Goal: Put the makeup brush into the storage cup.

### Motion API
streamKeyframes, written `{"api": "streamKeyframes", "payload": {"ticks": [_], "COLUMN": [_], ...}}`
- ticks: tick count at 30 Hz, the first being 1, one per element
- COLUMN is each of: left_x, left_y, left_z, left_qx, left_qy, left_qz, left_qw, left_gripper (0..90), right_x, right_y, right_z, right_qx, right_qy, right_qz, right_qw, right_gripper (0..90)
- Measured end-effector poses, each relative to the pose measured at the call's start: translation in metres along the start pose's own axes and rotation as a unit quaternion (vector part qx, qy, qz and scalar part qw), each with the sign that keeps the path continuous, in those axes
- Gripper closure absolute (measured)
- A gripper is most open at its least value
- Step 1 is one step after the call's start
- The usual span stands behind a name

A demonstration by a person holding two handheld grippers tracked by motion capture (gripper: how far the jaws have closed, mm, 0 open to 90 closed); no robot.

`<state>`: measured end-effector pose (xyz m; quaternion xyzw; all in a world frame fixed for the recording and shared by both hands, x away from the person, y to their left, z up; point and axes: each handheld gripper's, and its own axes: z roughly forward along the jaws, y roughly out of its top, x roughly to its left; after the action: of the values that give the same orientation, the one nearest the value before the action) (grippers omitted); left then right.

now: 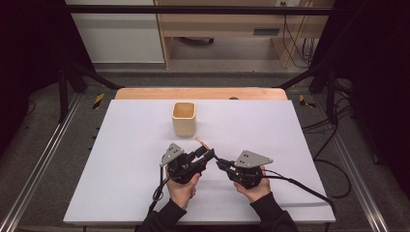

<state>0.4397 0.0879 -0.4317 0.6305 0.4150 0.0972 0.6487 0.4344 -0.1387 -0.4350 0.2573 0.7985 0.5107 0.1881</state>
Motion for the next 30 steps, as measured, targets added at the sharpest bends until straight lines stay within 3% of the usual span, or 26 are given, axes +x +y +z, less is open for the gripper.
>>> {"api": "streamKeyframes", "payload": {"ticks": [7, 30], "left_x": [0.0007, -0.0033], "left_y": [0.0, -0.0001], "left_z": [0.001, 0.0001], "left_qx": [-0.003, -0.006], "left_qy": [0.006, -0.001], "left_qz": [-0.011, -0.021], "left_qw": [0.9999, 0.9998], "left_gripper": [68.6, 77.3], "right_x": [0.002, 0.0028], "right_y": [0.0003, -0.0022], "right_z": [0.0013, 0.006], "right_qx": [0.001, 0.016], "right_qy": [0.005, 0.009], "right_qz": [-0.001, 0.009], "right_qw": [1.0, 0.9998], "right_gripper": [84.5, 84.4]}}
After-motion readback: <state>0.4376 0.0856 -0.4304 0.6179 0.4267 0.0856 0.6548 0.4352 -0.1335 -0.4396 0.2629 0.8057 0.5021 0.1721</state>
